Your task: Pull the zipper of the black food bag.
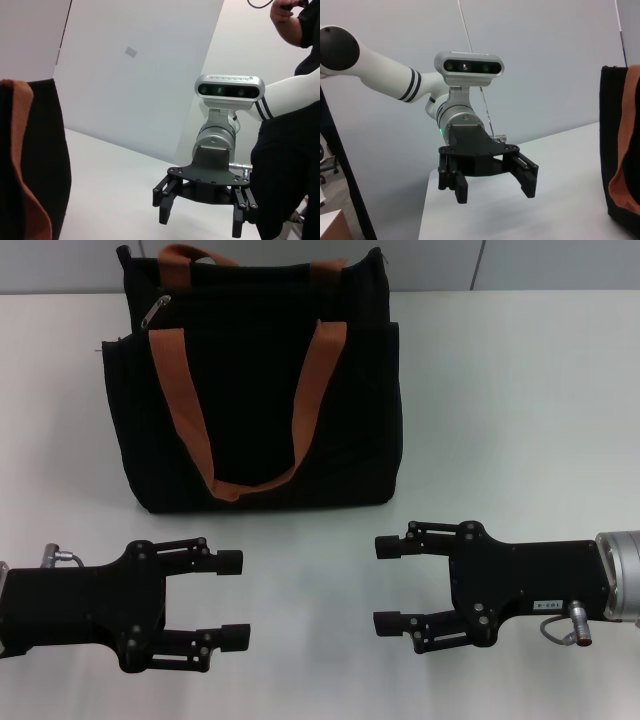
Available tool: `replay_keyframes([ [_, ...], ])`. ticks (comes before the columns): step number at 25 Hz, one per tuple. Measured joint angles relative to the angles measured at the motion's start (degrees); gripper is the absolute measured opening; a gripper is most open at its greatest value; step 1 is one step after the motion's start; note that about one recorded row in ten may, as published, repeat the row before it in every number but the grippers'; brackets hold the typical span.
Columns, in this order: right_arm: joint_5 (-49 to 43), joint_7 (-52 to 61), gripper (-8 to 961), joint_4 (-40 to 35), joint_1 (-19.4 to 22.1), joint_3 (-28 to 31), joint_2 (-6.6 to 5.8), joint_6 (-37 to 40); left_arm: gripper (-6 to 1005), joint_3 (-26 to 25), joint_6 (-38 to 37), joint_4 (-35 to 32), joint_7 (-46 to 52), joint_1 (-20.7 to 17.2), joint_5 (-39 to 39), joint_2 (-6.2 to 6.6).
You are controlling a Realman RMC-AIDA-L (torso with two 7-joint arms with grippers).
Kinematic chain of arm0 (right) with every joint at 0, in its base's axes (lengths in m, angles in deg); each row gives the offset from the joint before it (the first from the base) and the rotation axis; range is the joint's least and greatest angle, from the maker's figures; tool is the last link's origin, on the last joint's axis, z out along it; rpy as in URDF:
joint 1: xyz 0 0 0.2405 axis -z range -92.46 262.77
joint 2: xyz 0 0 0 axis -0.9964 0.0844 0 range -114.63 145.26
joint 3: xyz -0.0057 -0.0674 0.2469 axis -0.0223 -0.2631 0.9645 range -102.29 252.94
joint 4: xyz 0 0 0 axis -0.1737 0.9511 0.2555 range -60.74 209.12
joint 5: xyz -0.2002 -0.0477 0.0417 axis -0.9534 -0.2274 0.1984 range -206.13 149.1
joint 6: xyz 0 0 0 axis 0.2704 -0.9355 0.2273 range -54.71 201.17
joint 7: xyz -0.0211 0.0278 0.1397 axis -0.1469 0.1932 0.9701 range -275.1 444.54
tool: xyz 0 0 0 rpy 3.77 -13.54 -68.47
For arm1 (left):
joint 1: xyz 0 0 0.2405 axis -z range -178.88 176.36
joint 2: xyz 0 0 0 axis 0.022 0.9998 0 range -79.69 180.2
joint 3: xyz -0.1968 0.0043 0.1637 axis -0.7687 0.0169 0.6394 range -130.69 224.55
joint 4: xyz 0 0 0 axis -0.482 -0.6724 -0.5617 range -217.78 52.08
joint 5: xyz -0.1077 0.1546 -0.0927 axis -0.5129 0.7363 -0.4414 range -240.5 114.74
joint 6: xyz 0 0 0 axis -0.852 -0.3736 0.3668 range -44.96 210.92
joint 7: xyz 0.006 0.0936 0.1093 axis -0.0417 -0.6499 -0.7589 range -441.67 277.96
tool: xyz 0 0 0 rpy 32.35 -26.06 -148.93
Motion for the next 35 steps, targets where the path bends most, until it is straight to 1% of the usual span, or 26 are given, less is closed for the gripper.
replay_keyframes([
  [15,0.0,0.2,826,0.0,-0.4,0.1,0.0,0.0,801,-0.1,-0.4,0.0,-0.3,0.0,-0.1,-0.12],
  [19,0.0,0.2,826,0.0,-0.4,0.4,0.0,0.0,801,-1.9,-1.6,0.0,-0.3,0.1,-0.1,-0.12],
  [22,0.0,0.3,826,0.0,-0.5,0.5,0.0,0.0,800,-8.5,-3.3,-0.1,-0.6,0.2,-0.2,-0.08],
  [23,0.0,0.3,826,0.0,-0.3,0.5,0.0,0.0,800,-8.5,-3.3,-0.1,-0.6,0.2,-0.2,-0.08],
  [24,0.0,0.3,826,0.0,-0.3,0.5,0.0,0.0,800,-9.8,-3.6,-0.1,-0.6,0.2,-0.2,-0.06],
  [25,0.0,0.3,826,0.0,-0.3,0.5,0.0,0.0,800,-16.2,-4.3,-0.1,-0.7,0.1,-0.2,0.04],
  [26,0.0,0.3,826,0.0,-0.2,0.5,0.0,0.0,800,-16.2,-4.3,-0.1,-0.7,0.1,-0.2,0.04],
  [27,0.0,0.3,826,0.0,-0.1,0.5,0.0,0.0,800,-19.9,-4.3,-0.1,-0.6,0.0,-0.2,0.08],
  [28,0.0,0.2,826,0.0,0.0,0.5,0.0,0.0,800,-19.9,-4.3,-0.1,-0.6,0.0,-0.2,0.08],
  [29,0.0,0.2,826,0.0,0.0,0.5,0.0,0.0,800,-24.2,-4.1,-0.1,-0.5,-0.1,-0.2,0.17],
  [30,0.0,0.2,827,0.0,0.0,0.5,0.0,0.0,800,-24.2,-4.1,-0.1,-0.5,-0.1,-0.2,0.17],
  [31,0.0,0.1,827,0.0,0.0,0.5,0.0,0.0,800,-33.7,-1.5,-0.1,-0.2,0.0,-0.2,1.04],
  [34,0.0,0.1,827,0.0,0.0,0.5,0.0,0.0,799,-33.7,-1.5,-0.1,-0.2,0.0,-0.2,1.04],
  [35,0.0,0.0,827,0.0,0.1,0.5,0.0,0.0,799,-35.8,0.1,-0.2,-0.2,0.2,-0.2,1.51],
])
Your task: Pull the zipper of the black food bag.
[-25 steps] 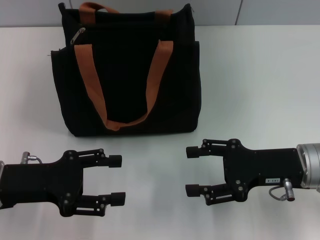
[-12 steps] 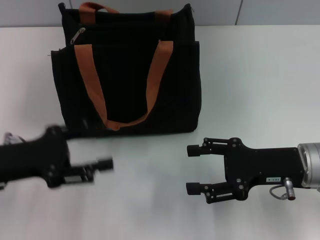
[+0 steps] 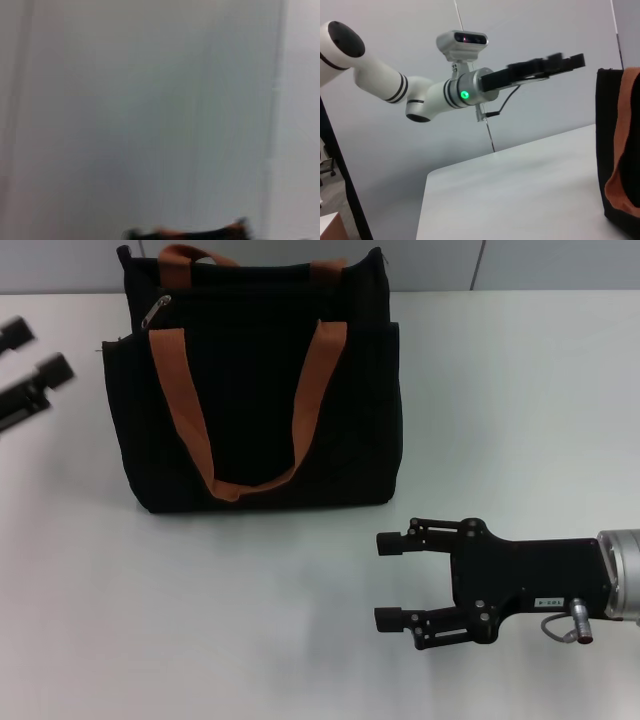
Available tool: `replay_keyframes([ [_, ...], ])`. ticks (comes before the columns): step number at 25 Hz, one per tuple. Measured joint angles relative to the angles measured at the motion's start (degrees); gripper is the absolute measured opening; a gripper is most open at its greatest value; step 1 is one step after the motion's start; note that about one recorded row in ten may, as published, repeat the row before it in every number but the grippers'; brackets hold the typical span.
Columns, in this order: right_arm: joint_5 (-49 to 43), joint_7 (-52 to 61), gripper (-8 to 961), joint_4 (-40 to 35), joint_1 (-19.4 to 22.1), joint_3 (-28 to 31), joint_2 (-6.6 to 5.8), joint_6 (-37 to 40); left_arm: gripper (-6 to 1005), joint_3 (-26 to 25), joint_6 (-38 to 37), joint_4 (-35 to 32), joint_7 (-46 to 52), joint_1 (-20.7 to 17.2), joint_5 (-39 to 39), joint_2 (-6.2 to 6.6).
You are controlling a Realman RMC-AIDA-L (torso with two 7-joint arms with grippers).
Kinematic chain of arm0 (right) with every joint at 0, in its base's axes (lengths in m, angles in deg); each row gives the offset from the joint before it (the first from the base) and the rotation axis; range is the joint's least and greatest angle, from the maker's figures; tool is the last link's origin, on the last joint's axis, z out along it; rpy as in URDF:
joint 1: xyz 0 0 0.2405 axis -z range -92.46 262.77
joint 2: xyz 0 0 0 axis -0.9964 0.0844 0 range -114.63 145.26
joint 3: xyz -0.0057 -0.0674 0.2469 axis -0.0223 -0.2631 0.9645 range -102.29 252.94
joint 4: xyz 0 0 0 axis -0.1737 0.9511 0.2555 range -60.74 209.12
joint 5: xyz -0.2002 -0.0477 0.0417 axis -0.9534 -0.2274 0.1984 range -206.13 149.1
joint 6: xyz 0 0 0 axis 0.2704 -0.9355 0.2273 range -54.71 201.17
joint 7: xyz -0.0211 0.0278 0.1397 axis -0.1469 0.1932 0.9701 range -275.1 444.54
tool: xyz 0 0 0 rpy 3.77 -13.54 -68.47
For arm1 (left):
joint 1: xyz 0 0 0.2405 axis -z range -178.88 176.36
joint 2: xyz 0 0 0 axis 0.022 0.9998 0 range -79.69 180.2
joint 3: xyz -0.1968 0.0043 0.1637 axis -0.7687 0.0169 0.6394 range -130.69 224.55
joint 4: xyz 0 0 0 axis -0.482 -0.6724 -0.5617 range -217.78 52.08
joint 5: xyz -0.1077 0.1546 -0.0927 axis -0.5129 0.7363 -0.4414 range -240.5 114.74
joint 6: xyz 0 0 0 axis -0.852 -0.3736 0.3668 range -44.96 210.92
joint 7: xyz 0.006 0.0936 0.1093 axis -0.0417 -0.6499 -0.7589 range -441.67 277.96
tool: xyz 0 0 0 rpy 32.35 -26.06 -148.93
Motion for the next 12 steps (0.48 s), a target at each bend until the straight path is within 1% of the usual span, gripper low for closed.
replay_keyframes([
  [1,0.0,0.0,827,0.0,0.0,0.0,0.0,0.0,799,0.0,0.0,0.0,0.0,0.0,0.0,0.0],
  [2,0.0,0.0,827,0.0,0.1,0.0,0.0,0.0,799,-2.3,7.3,-1.2,-0.1,0.7,0.0,1.52],
  [3,0.0,0.0,827,0.0,0.3,0.0,0.0,0.0,799,-2.0,9.9,-1.8,-0.3,1.0,0.1,1.81],
  [7,0.1,-0.1,827,0.0,0.4,0.0,0.0,0.2,799,-2.0,9.9,-1.8,-0.3,1.0,0.1,1.81],
  [8,0.3,-0.1,827,0.0,0.5,0.1,-0.03,0.5,799,-1.2,13.1,-2.7,-0.5,1.3,0.2,2.03],
  [9,0.3,-0.1,827,0.0,0.5,0.1,-0.03,0.5,799,4.8,18.4,-5.1,-0.7,2.1,0.5,1.91],
  [12,0.4,-0.1,827,0.0,0.6,0.2,-0.12,0.8,798,8.9,19.1,-5.5,-0.8,2.6,0.4,1.51],
])
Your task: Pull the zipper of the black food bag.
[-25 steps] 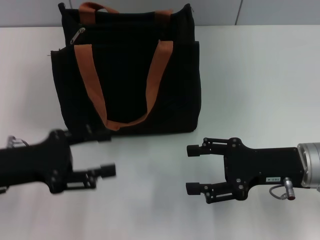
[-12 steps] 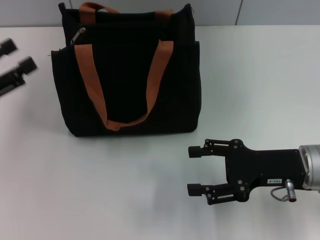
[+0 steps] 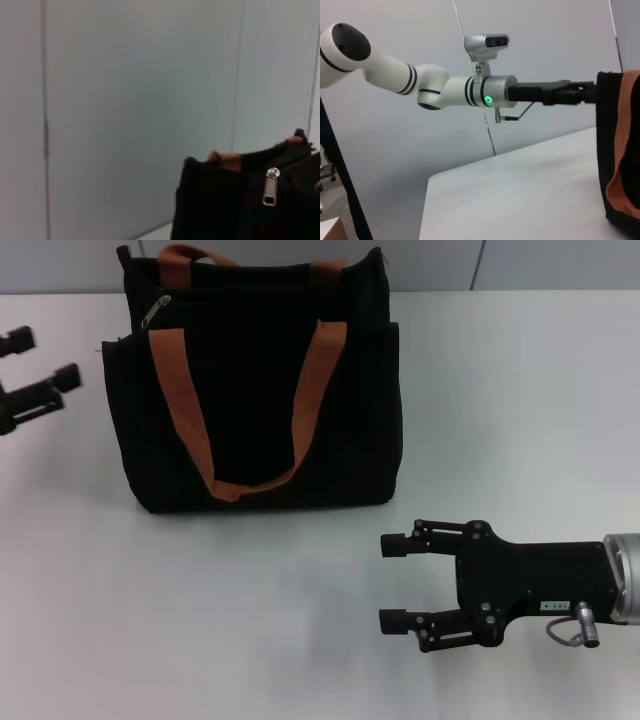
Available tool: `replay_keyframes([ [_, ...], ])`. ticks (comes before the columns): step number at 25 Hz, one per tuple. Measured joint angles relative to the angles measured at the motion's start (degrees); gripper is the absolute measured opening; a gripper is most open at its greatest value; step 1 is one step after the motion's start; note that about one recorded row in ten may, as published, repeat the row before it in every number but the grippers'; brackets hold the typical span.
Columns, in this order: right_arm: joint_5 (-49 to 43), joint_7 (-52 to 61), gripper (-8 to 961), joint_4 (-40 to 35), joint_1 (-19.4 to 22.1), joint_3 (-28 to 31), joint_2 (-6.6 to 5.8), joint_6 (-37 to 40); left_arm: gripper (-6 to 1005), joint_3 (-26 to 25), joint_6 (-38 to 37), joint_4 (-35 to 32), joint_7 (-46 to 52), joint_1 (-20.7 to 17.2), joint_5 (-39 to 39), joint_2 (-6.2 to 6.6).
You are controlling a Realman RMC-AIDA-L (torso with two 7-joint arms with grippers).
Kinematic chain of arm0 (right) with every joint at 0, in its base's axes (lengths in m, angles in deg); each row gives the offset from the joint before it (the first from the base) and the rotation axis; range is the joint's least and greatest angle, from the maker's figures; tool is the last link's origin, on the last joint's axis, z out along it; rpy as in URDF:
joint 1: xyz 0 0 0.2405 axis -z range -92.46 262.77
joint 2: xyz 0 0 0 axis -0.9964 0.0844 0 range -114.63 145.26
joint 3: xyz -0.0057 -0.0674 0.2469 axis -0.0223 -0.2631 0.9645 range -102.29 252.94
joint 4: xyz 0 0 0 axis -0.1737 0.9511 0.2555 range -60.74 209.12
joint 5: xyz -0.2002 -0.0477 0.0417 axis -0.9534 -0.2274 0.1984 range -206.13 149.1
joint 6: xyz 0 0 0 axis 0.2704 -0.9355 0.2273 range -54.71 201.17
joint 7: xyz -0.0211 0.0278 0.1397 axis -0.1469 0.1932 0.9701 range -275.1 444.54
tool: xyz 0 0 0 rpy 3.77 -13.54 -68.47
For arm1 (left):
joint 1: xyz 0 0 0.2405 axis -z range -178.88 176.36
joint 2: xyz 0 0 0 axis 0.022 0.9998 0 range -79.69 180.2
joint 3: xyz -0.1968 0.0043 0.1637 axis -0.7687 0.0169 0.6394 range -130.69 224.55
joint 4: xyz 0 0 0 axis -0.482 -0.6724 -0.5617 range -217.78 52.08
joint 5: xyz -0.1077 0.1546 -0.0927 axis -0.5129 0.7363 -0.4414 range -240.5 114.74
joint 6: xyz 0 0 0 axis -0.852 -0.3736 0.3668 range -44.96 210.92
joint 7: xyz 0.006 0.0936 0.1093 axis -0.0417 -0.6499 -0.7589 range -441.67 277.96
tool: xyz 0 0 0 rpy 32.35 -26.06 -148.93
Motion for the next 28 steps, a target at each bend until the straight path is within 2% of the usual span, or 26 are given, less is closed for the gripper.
replay_keyframes([
  [1,0.0,0.0,827,0.0,0.0,0.0,-0.03,0.0,798,1.2,1.0,0.0,-0.3,0.7,0.0,-0.54],
  [5,0.0,0.0,826,0.0,0.0,0.1,-0.04,0.0,798,3.9,3.7,0.0,-0.5,1.9,0.1,-1.3],
  [6,0.0,0.1,826,0.0,0.1,0.1,-0.05,0.1,798,5.9,5.4,0.0,-0.6,2.6,0.1,-1.71],
  [11,0.0,0.1,826,0.0,0.1,0.1,-0.06,0.1,798,8.1,7.0,-0.1,-1.0,4.6,0.1,-2.11],
  [16,0.0,0.1,826,0.0,0.1,0.2,-0.05,0.0,797,8.3,10.2,-0.1,-1.1,6.8,0.0,-2.2],
  [20,0.0,0.1,826,0.0,0.1,0.2,-0.05,0.0,797,8.3,13.0,-0.5,-1.2,7.1,-0.1,-2.33],
  [25,0.1,0.1,822,0.0,0.1,0.6,-0.04,0.0,584,8.1,11.8,-0.6,-1.2,6.9,-0.6,-2.68],
  [28,0.2,0.1,814,0.0,0.1,1.1,0.0,0.0,438,7.7,11.6,-0.8,-3.2,5.4,-4.4,-3.88],
])
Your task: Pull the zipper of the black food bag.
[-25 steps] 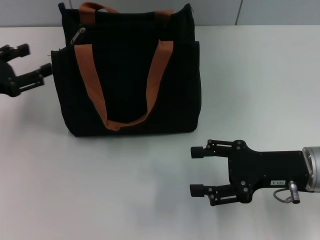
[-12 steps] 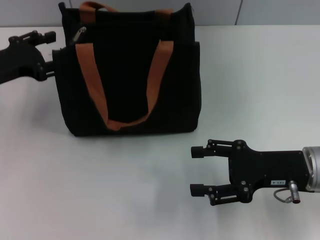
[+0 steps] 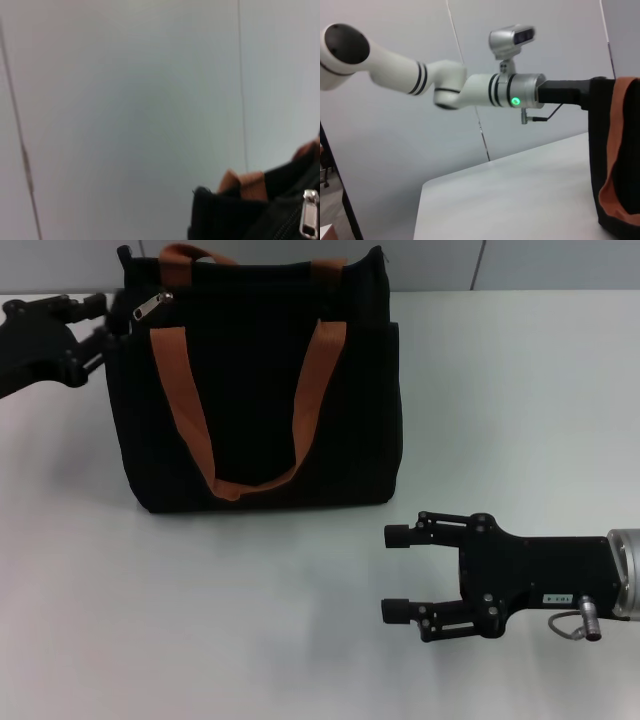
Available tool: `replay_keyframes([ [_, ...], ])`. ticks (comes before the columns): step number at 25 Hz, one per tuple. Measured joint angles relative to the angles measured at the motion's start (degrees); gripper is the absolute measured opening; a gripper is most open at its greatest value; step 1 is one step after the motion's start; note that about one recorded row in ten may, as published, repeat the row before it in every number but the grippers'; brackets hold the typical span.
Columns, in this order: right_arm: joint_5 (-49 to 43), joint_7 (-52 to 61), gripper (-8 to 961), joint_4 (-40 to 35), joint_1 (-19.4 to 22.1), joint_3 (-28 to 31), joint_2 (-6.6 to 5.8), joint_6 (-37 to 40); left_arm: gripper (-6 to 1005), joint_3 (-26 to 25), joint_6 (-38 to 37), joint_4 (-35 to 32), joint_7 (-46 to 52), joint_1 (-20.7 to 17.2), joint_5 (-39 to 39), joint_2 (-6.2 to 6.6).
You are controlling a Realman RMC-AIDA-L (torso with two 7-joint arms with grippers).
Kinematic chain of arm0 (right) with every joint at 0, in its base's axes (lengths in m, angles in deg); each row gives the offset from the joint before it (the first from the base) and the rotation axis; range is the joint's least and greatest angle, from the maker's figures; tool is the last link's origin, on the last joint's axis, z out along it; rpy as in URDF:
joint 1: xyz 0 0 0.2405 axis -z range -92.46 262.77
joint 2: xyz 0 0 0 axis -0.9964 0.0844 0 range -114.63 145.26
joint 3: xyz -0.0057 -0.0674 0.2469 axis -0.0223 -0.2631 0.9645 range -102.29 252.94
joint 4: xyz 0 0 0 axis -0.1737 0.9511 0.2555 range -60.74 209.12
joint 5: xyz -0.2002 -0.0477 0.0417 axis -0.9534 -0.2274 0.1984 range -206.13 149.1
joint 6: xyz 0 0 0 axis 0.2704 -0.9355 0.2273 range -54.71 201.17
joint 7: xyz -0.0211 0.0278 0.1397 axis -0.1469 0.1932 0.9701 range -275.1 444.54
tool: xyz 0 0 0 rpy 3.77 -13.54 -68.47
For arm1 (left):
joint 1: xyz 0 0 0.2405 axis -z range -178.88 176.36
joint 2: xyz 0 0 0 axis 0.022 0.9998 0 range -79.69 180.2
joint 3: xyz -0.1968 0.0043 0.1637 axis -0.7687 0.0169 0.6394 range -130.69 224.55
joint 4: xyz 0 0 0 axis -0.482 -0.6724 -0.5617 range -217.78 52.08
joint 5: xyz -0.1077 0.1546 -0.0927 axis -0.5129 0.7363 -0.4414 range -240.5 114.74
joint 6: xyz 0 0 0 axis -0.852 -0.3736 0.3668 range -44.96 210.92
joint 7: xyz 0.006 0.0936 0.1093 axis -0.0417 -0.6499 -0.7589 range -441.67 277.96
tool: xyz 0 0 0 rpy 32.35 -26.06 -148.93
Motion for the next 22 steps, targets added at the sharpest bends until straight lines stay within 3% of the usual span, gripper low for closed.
replay_keyframes([
  [2,0.0,0.0,809,0.0,0.0,0.5,0.04,0.1,353,0.0,-0.2,0.1,-1.3,-0.7,-2.0,-0.38],
  [3,0.2,0.0,807,0.0,0.0,1.6,0.14,0.9,311,0.3,-1.3,0.3,-4.2,-2.4,-6.5,-1.32],
  [5,0.5,0.0,802,0.0,-0.2,2.3,0.18,1.5,226,0.4,-2.3,0.3,-5.7,-3.3,-8.1,-1.95],
  [8,6.6,1.7,794,0.6,-0.9,4.1,0.44,3.3,170,0.1,-4.0,1.1,-8.8,-4.2,-9.2,-3.2],
  [14,18.2,12.4,779,0.8,-4.0,4.0,0.48,3.4,59,0.1,-4.8,4.5,-11.4,-4.7,-14.0,-3.24],
  [17,21.8,20.5,771,0.8,-7.6,4.1,0.37,2.3,22,0.3,-5.5,5.1,-12.3,-5.4,-16.3,-3.2],
  [18,22.3,25.4,769,0.5,-10.6,3.8,0.35,0.1,22,0.4,-5.6,5.7,-13.1,-5.6,-16.7,-3.22],
  [19,22.3,25.4,766,0.5,-10.6,3.8,0.35,0.1,22,0.4,-5.6,5.7,-13.1,-5.6,-16.7,-3.22],
  [22,21.8,31.6,759,0.2,-15.4,1.5,0.31,-6.3,22,0.2,-6.1,6.4,-14.2,-5.5,-16.9,-3.26],
])
